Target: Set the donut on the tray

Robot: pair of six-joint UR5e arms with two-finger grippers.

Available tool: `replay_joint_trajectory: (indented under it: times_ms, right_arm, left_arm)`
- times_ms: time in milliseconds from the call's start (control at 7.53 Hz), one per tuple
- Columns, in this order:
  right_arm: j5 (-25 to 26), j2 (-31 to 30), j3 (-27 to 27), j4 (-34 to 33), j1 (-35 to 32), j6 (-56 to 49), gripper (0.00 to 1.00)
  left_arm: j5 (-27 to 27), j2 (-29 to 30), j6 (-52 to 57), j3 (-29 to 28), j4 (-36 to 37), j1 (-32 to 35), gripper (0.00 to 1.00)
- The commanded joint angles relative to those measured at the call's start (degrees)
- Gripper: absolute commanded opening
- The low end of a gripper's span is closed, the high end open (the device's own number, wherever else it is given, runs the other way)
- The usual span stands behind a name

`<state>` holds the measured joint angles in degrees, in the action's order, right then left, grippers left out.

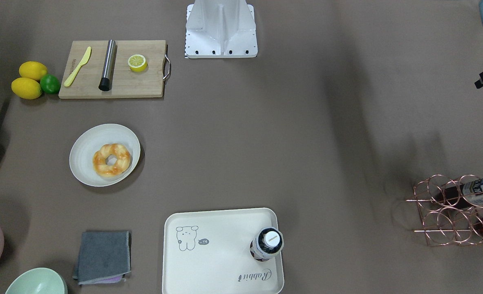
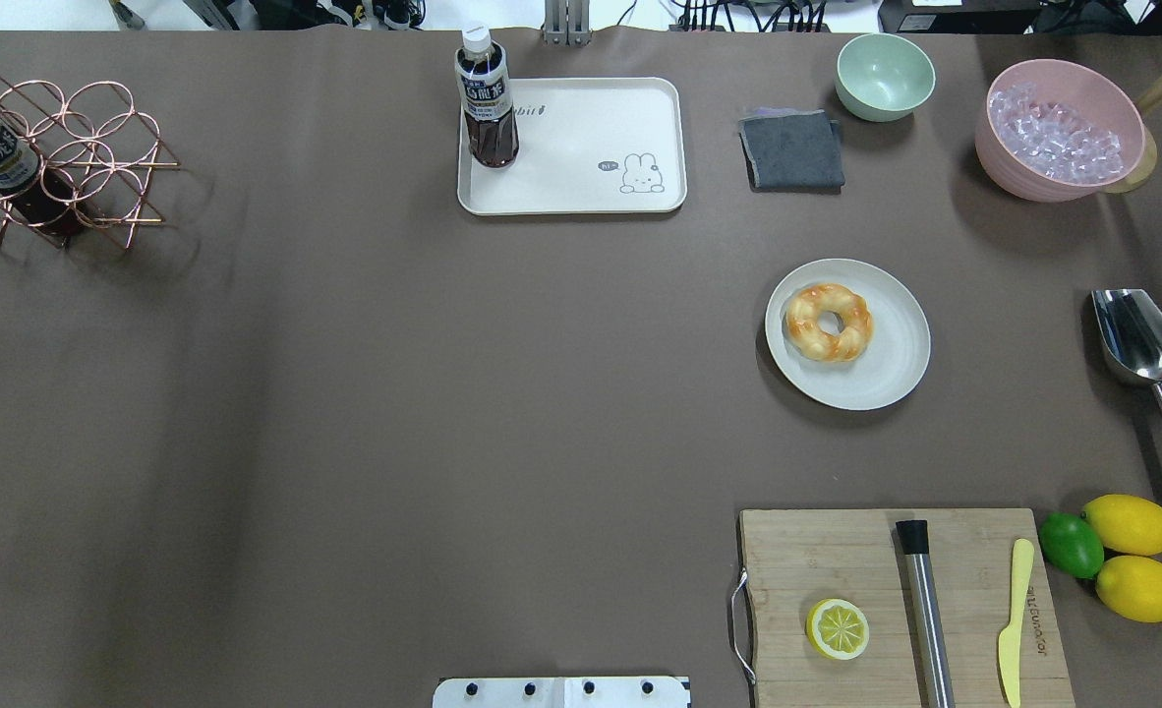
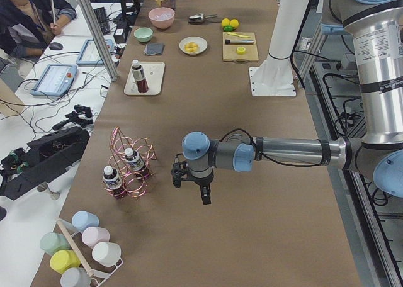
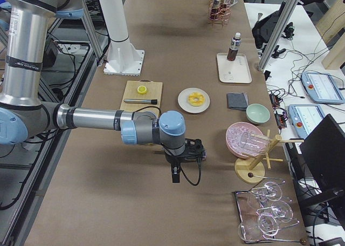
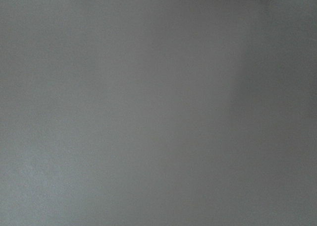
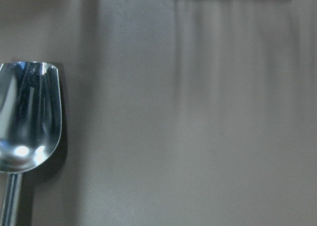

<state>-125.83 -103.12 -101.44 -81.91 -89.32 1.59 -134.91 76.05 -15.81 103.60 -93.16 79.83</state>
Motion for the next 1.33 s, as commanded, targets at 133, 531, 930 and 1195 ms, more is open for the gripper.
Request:
replay_joint_trajectory:
  times_ms: [133, 531, 930, 1195]
  right_arm:
    - [1.7, -0.1, -0.3, 2.1, 0.1, -2.3, 1.0]
    - [-7.0, -0.7, 0.6, 2.4, -0.2, -2.9, 1.0]
    - [-7.4, -0.2, 0.6, 1.9, -0.2, -2.8, 1.0]
    - [-6.4, 0.8, 0.2, 1.4, -0.2, -2.7, 1.0]
  left_arm:
    - [0.1, 0.0, 0.0, -0.1, -0.1, 0.0, 0.98]
    - [0.1, 0.0, 0.1, -0.1, 0.0, 0.0, 0.98]
    - [0.1, 0.0, 0.1, -0.2, -0.1, -0.7, 0.98]
    - [0.1, 0.0, 0.1, -0.2, -0.1, -0.8, 0.98]
